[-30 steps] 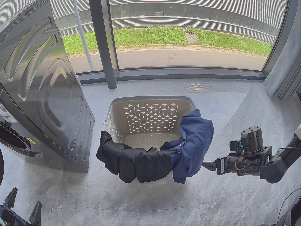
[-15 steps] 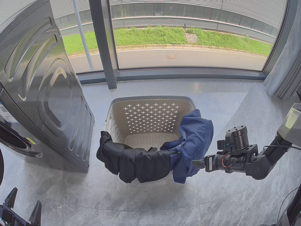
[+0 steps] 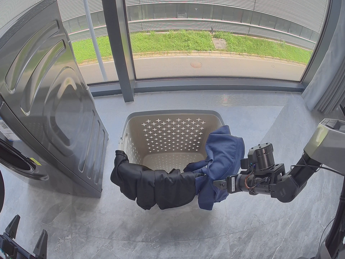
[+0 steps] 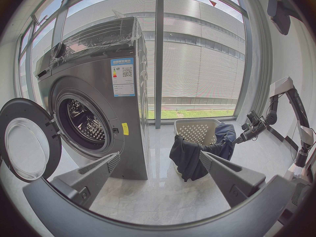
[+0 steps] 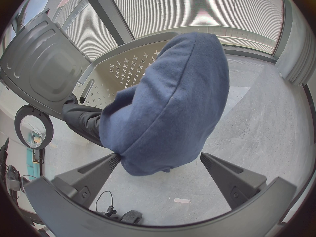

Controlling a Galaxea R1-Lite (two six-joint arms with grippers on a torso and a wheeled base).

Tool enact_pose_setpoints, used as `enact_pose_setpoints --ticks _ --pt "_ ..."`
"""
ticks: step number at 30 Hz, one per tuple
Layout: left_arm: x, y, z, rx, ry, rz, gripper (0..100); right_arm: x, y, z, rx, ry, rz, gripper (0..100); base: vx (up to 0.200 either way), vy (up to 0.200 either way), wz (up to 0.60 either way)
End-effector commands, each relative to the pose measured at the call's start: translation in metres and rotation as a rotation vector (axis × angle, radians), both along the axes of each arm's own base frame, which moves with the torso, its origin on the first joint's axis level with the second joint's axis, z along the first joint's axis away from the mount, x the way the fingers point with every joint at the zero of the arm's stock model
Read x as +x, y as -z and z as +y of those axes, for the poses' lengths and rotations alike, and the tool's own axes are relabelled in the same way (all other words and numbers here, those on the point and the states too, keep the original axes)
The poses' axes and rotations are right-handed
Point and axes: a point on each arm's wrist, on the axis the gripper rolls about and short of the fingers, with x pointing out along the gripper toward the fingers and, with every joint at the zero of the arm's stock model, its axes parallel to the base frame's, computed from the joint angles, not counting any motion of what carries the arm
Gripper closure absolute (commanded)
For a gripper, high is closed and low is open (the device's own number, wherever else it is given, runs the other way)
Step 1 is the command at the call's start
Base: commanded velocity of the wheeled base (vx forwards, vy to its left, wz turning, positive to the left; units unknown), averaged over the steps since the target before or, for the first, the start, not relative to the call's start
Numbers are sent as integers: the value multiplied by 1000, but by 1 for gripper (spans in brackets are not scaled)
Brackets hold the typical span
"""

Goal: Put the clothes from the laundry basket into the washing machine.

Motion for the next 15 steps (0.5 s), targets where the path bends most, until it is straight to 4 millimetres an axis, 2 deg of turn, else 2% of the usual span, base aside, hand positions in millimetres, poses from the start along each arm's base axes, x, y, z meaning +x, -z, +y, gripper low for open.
enact_pose_setpoints --ticks 1,3,4,15 --pt "0 5 0 -1 0 1 0 5 1 2 6 2 -4 0 0 0 0" --pt "0 5 0 -1 0 1 0 6 1 3 9 -2 -6 0 0 0 0" --pt "0 5 0 -1 0 1 0 6 1 3 9 -2 -6 100 0 0 0" --pt "0 5 0 -1 0 1 0 2 -1 3 19 -10 -20 100 0 0 0"
